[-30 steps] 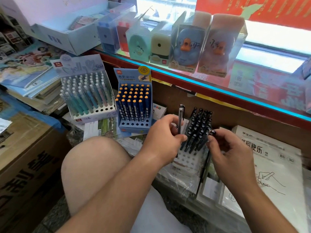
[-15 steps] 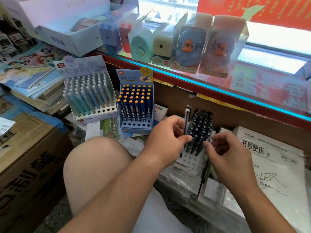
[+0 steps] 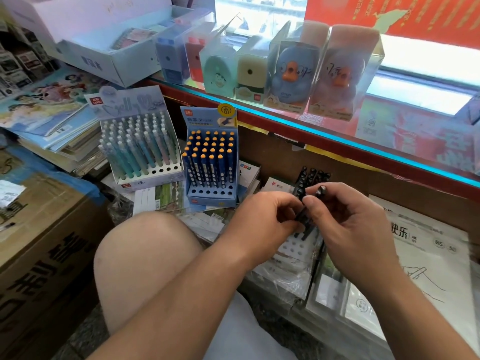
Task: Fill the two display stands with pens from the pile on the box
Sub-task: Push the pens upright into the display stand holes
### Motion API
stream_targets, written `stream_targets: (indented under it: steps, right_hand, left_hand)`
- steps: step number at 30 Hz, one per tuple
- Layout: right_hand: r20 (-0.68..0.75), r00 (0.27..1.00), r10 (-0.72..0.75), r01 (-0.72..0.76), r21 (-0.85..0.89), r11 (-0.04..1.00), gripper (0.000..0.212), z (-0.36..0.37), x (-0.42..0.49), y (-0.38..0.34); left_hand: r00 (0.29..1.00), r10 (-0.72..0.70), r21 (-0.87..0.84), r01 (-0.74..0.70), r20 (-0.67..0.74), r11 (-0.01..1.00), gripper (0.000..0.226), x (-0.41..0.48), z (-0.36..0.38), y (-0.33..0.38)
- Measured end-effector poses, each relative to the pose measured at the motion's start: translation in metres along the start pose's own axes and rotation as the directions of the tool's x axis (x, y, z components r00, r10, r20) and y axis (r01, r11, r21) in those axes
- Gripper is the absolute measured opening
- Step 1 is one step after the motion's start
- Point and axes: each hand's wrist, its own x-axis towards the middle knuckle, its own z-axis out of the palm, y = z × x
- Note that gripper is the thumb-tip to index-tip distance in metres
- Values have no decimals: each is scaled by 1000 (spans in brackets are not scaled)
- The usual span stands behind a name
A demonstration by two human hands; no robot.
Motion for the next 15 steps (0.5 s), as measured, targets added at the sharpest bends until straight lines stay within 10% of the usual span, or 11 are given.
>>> stream_targets:
  steps: [15]
  right_hand:
    - [-26, 999, -47, 38, -274, 961, 24, 19, -9, 33]
  left_hand:
    - [948, -288, 519, 179, 138, 836, 49, 13, 0, -22]
